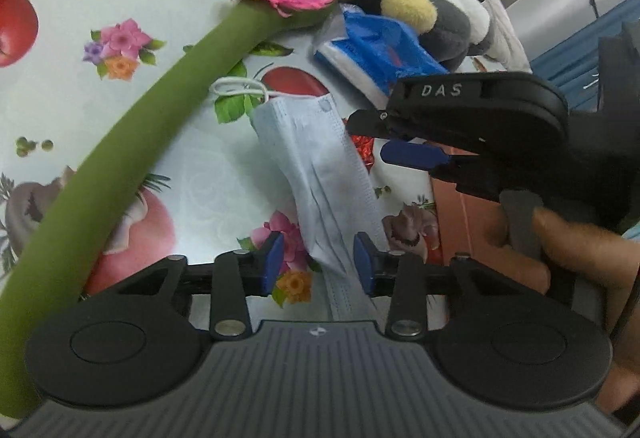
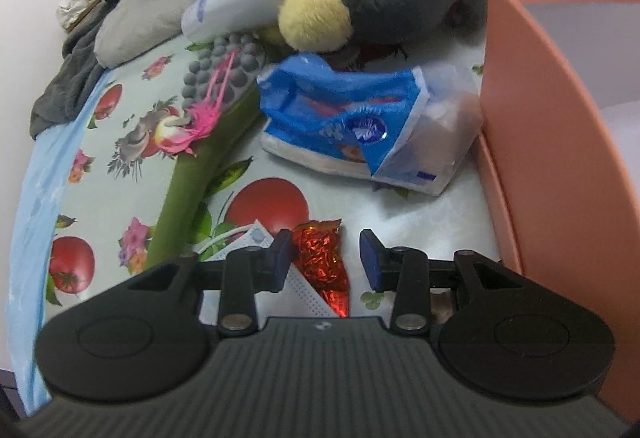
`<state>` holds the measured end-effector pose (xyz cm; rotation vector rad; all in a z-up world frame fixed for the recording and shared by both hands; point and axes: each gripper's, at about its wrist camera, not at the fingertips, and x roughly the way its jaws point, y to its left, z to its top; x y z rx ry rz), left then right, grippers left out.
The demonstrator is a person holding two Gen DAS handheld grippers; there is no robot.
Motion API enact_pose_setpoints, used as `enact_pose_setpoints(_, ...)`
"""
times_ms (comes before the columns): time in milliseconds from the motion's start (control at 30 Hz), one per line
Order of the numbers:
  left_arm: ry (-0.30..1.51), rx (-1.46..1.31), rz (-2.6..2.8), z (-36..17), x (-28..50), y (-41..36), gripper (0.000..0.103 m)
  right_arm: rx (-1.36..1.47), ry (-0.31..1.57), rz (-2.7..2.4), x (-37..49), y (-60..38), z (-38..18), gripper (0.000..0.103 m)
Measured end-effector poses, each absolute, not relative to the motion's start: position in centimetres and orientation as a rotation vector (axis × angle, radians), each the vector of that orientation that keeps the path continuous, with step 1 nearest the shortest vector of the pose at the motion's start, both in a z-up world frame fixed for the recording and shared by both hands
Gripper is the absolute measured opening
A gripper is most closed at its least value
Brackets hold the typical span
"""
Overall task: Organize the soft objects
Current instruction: 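Close the left tool on the blue mask while the right tool closes on the red candy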
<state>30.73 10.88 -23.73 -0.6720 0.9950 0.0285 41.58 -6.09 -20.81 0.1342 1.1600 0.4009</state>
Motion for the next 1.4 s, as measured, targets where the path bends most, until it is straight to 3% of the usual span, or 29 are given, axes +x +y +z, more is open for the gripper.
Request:
enact_pose_setpoints(33,0.993,-0.666,0.034,-23.8,30.8,10.8,0.037,0.151,1.168,0.417,41.7,-6.1,-20.9,0.041)
enact_pose_setpoints(200,0.998,-0.68,0.047,-24.4,30.7,11.1,0.01,0.196,1.199,0.463,41.8,-6.0,-21.3,0.033)
enact_pose_setpoints(367,0.984,-0.707,0.054,-24.4,29.9,11.9,0.005,0.195,1.186,0.479,41.4,-5.8,-20.6,0.026)
enact_pose_setpoints(500,0.984,-0.718,0.067,-23.7,28.5,12.8,0.004,0.179,1.18,0.48,40.6,-5.9,-20.1,0.004)
enact_pose_setpoints(767,0.993,-0.696,0.077,-21.5,23.9,14.1,0.004,0.168,1.19,0.473,37.8,-6.9,-19.8,0.004)
enact_pose_setpoints(900,1.013,-0.663,0.092,-21.2,21.9,14.9,0.004,0.176,1.195,0.48,37.0,-6.9,-19.9,0.009)
enact_pose_setpoints(967,1.015,-0.659,0.104,-21.2,21.5,15.2,0.004,0.149,1.177,0.478,36.9,-6.5,-19.9,0.023)
enact_pose_setpoints(1033,1.015,-0.65,0.112,-21.2,21.4,15.5,0.004,0.134,1.14,0.487,36.8,-6.0,-19.9,0.061)
enact_pose_setpoints(1400,1.042,-0.62,0.132,-22.2,22.0,16.3,0.004,-0.136,1.039,0.53,36.6,-0.9,-21.7,0.062)
